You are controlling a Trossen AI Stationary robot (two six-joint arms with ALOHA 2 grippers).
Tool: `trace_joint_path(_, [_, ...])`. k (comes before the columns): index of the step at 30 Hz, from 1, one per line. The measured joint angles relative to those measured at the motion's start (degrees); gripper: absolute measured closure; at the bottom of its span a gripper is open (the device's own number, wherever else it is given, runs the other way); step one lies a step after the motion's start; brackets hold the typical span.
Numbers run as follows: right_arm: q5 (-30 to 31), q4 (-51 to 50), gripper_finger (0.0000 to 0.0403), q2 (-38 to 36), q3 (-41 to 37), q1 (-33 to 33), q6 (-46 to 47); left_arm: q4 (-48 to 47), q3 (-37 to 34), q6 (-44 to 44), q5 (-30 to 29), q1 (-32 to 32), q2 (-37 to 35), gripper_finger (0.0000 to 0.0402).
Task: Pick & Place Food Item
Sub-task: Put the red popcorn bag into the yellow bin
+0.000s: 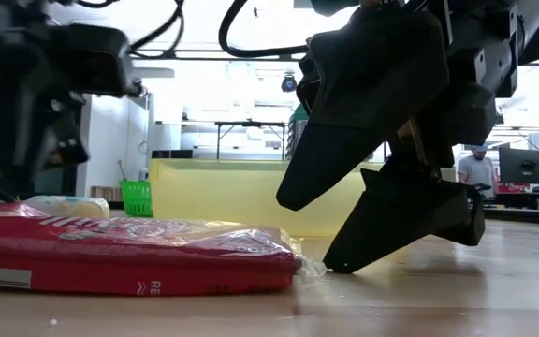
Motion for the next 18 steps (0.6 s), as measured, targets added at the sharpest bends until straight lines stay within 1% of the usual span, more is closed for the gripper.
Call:
trace_joint_path(6, [0.22,0.09,0.0188,0.02,0.00,0.00,0.00,-1.28,0.00,-4.97,0.70,-2.93,0.60,0.0321])
trace_joint_path(11, [0.12,0.27,0.0188,0.02,0.00,-0.11,0.00,-0.68,0.00,-5.44,-2.18,-3.84,0.90,0.0321])
trace_joint_path(15, [0.13,0.64,0.0188,0.03,-0.02,-0.11,0.02,1.44,0.04,-5.23,-2.06,-3.82,3.04,0.0321])
trace_joint_path(18, [0.08,1.05,0.0187,0.06,-0.02,-0.13,0.04,2.23,0.04,-5.31,-0.33,-3.49,5.47,0.0321])
